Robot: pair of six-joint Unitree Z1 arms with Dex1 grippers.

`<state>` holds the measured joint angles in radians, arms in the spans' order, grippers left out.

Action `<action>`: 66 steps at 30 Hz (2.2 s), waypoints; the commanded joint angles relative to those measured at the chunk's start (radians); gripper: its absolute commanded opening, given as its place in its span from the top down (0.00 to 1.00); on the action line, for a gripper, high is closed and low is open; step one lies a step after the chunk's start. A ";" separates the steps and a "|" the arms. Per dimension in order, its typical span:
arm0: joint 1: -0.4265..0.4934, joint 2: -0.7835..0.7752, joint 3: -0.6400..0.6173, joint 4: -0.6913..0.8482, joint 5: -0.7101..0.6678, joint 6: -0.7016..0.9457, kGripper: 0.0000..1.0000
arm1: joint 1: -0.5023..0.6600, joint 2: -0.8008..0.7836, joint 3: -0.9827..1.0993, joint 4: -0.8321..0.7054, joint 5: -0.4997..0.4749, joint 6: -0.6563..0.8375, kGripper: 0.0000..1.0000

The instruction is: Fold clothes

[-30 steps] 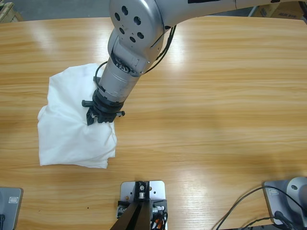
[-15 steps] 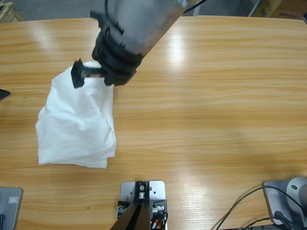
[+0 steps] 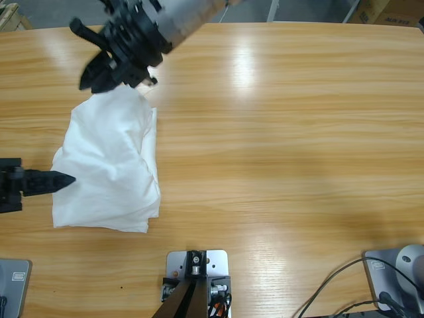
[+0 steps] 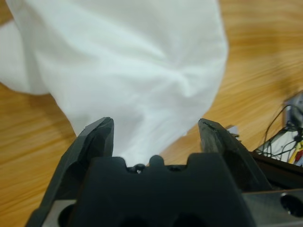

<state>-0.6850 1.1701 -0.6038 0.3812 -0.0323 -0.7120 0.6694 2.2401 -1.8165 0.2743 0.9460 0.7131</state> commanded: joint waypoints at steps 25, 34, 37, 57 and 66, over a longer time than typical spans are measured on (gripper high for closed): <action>-0.069 0.258 0.004 -0.151 0.037 -0.090 1.00 | -0.012 0.285 -0.084 0.019 -0.236 -0.075 1.00; -0.069 0.237 0.029 -0.148 0.037 -0.093 1.00 | -0.038 0.284 -0.114 0.048 -0.284 -0.119 1.00; -0.070 0.232 0.030 -0.147 0.037 -0.095 1.00 | -0.034 0.274 -0.094 0.090 -0.320 -0.121 1.00; -0.076 0.206 -0.119 -0.036 0.146 -0.081 1.00 | 0.076 -0.113 0.347 -0.098 -0.285 -0.184 1.00; -0.076 0.321 -0.221 -0.040 0.146 -0.078 1.00 | 0.091 -0.046 0.366 -0.187 -0.282 -0.171 1.00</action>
<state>-0.7538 1.4123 -0.7893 0.3340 0.0999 -0.7995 0.7507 2.1123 -1.4902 0.1130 0.6468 0.5389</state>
